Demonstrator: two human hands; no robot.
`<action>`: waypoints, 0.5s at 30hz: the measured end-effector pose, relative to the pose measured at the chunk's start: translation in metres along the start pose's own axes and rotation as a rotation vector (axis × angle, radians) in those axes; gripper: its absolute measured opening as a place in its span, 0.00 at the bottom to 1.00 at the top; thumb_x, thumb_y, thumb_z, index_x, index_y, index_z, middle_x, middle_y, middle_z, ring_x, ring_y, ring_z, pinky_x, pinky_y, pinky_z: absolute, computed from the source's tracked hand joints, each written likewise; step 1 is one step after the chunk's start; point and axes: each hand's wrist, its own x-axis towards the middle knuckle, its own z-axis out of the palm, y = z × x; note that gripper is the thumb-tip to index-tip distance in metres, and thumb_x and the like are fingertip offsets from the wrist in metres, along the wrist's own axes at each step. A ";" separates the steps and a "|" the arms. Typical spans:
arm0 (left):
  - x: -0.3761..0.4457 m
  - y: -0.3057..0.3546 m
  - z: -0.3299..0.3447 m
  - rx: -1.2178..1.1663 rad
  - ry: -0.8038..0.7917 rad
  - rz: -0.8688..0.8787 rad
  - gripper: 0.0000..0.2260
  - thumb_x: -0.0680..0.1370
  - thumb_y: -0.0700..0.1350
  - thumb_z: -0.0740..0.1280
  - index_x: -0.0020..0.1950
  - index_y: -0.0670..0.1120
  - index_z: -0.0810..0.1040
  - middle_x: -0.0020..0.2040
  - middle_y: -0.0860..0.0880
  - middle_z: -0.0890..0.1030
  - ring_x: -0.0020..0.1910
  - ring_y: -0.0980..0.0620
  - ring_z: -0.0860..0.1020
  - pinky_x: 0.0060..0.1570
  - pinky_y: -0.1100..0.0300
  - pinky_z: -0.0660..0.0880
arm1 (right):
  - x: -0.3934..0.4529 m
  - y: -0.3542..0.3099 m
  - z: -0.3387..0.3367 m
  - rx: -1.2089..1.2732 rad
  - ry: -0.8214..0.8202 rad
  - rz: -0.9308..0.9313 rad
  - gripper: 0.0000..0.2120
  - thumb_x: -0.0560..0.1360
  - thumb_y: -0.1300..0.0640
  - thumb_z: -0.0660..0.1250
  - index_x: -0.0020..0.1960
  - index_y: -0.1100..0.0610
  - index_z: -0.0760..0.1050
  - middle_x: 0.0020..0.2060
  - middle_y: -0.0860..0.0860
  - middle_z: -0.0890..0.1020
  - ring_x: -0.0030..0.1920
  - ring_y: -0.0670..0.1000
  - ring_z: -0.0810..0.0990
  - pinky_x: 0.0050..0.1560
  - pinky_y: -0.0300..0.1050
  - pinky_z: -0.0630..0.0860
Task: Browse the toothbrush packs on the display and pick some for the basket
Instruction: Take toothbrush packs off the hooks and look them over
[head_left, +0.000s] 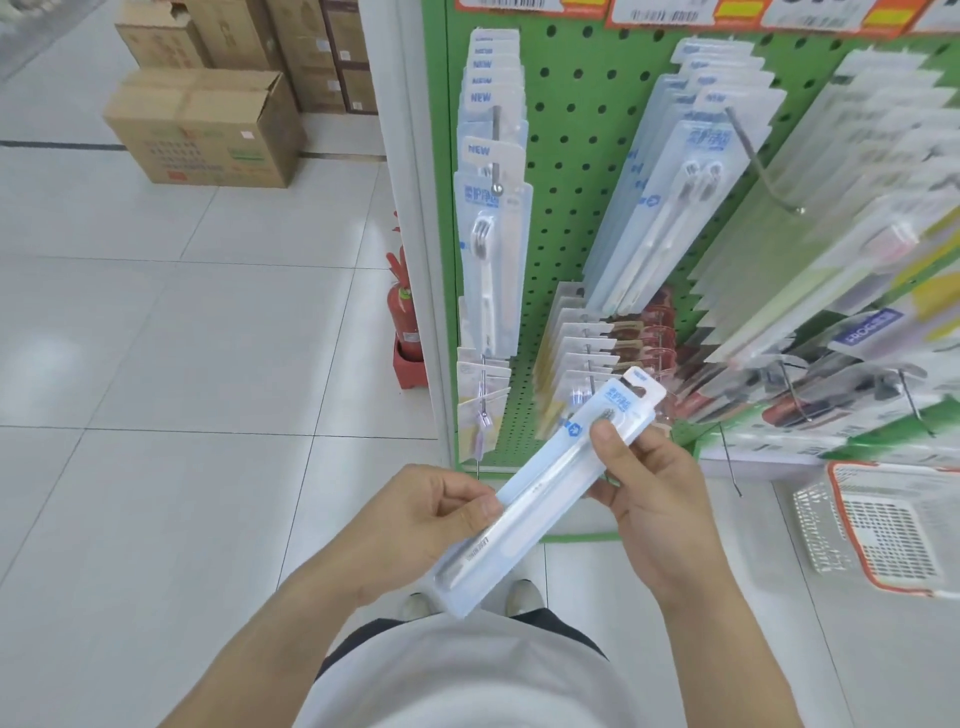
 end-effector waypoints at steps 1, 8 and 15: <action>0.000 -0.002 -0.001 -0.016 -0.014 0.000 0.08 0.81 0.44 0.68 0.55 0.42 0.84 0.49 0.43 0.87 0.46 0.46 0.85 0.47 0.60 0.78 | 0.001 0.001 -0.001 0.012 0.015 -0.006 0.28 0.58 0.38 0.83 0.50 0.56 0.85 0.48 0.56 0.86 0.48 0.55 0.85 0.45 0.46 0.82; 0.001 -0.008 0.000 -0.165 0.133 -0.043 0.09 0.82 0.40 0.66 0.56 0.41 0.84 0.46 0.40 0.87 0.44 0.42 0.85 0.43 0.64 0.77 | 0.007 0.007 -0.012 0.140 0.055 0.065 0.20 0.66 0.57 0.77 0.58 0.58 0.82 0.53 0.55 0.86 0.52 0.53 0.84 0.47 0.44 0.82; 0.004 -0.018 -0.002 -0.230 0.294 -0.075 0.06 0.79 0.39 0.70 0.51 0.44 0.87 0.48 0.43 0.87 0.46 0.47 0.81 0.52 0.53 0.72 | 0.014 0.011 -0.019 0.168 0.090 0.112 0.22 0.62 0.56 0.82 0.54 0.56 0.83 0.51 0.53 0.86 0.51 0.52 0.85 0.45 0.44 0.83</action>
